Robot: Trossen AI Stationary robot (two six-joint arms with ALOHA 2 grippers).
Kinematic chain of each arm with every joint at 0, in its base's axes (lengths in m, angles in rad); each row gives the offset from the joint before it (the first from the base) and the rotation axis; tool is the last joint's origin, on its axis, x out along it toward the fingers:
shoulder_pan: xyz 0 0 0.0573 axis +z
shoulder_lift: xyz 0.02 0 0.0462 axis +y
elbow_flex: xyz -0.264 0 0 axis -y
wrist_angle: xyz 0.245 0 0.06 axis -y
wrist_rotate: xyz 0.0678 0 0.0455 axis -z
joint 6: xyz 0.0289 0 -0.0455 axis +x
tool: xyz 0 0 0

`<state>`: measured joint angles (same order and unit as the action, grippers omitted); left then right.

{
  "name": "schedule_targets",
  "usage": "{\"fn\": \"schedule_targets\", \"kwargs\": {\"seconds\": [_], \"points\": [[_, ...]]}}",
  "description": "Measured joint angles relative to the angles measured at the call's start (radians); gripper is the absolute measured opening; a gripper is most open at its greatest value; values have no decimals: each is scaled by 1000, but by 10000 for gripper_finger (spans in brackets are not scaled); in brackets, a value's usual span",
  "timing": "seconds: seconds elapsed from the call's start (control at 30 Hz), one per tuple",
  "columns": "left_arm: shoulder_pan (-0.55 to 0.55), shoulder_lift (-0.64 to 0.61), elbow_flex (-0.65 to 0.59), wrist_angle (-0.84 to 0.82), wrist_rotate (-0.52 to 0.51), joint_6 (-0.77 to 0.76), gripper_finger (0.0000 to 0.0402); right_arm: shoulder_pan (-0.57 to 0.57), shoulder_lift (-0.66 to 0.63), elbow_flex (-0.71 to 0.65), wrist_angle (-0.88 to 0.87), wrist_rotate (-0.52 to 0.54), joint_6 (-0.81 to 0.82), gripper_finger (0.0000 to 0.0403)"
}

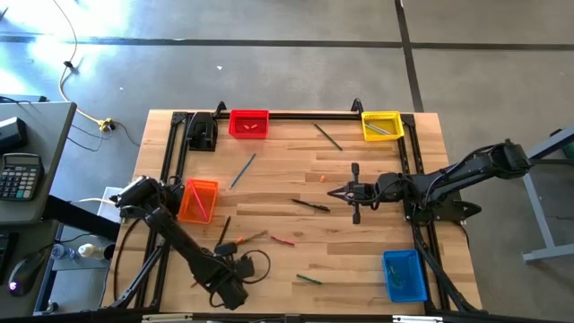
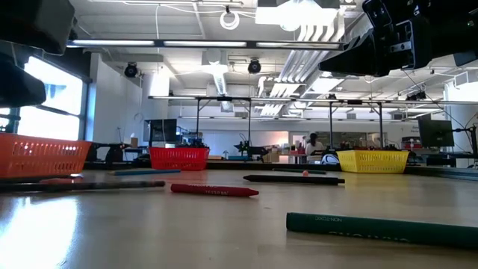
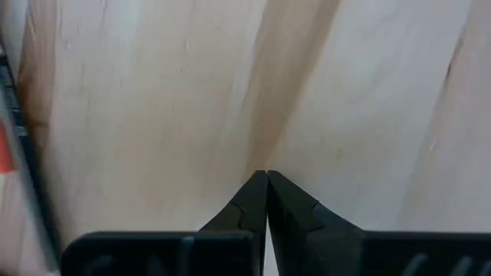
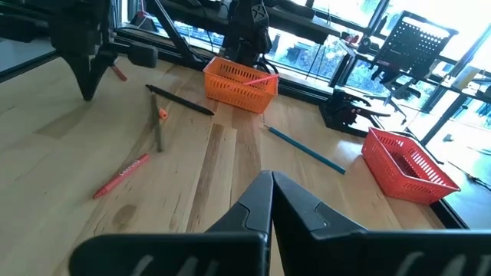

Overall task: Sort crayons/erasers/pens/pencils in bins
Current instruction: Put the dark blue pencil into the orange basket

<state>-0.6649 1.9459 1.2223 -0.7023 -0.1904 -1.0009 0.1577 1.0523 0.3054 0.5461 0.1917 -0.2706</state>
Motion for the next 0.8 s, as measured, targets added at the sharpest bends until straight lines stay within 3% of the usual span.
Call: {"fn": "schedule_targets", "kwargs": {"seconds": [0.27,0.53,0.8], "points": [[105,1,124,-142,-54,234,59,0,0,0,0,0,0,0],[283,1,133,-245,-52,335,125,0,0,0,-6,0,0,0],[365,5,133,-227,11,420,126,0,0,0,-12,0,0,0]]}}
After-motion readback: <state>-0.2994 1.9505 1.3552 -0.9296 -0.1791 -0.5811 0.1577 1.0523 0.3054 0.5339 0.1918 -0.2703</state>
